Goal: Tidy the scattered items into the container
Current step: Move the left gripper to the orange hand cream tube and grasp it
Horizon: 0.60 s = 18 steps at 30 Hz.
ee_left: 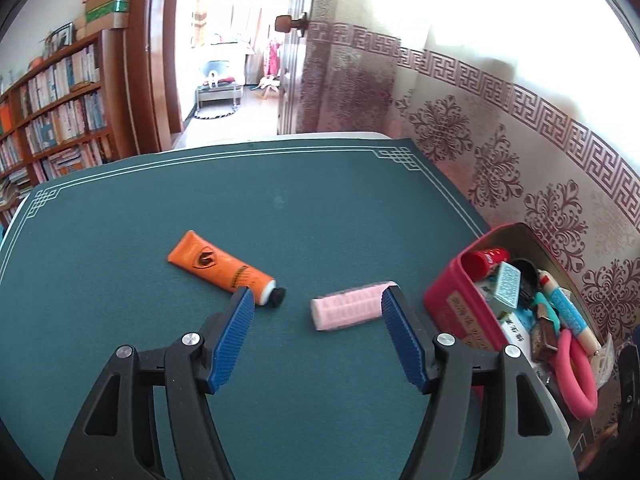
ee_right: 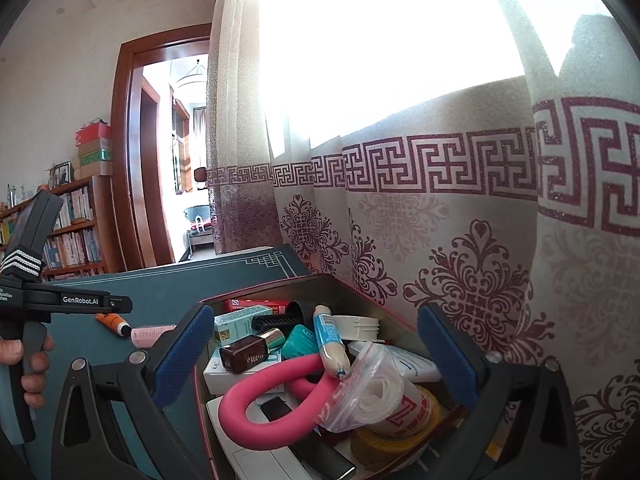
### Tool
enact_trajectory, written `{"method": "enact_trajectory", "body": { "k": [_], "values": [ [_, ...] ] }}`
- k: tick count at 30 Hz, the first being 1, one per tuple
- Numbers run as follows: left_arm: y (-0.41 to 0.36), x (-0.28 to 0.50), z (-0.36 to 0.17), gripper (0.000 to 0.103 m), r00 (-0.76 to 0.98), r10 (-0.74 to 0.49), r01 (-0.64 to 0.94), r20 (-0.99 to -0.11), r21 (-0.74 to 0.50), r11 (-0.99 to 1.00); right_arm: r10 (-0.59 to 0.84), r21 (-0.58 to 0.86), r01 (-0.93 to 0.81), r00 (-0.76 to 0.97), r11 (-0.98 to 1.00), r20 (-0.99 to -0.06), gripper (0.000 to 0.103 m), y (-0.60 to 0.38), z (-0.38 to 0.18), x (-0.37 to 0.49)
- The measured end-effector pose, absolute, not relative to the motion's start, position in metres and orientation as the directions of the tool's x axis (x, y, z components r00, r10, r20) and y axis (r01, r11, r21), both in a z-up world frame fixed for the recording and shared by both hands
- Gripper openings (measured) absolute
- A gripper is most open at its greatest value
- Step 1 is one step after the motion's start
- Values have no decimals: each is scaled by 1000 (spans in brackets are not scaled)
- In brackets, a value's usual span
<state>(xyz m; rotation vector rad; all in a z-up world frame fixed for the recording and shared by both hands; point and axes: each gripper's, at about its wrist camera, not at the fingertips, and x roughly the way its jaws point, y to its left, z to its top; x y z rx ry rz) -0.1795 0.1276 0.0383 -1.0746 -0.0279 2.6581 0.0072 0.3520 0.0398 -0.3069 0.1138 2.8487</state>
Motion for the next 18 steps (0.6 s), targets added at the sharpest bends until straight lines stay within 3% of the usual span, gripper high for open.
{"method": "enact_trajectory", "body": {
  "k": [12,18],
  "values": [
    [96,-230,9,74,-659,134,-60,-740,-126,-990,232,-66,-223,-948,-973,-216,102,327,35,3],
    [104,-256,-4,74,-611,140,4,-779,-180,-984,210,-77,-198,-951,-977,-226,102,323,34,1]
  ]
}}
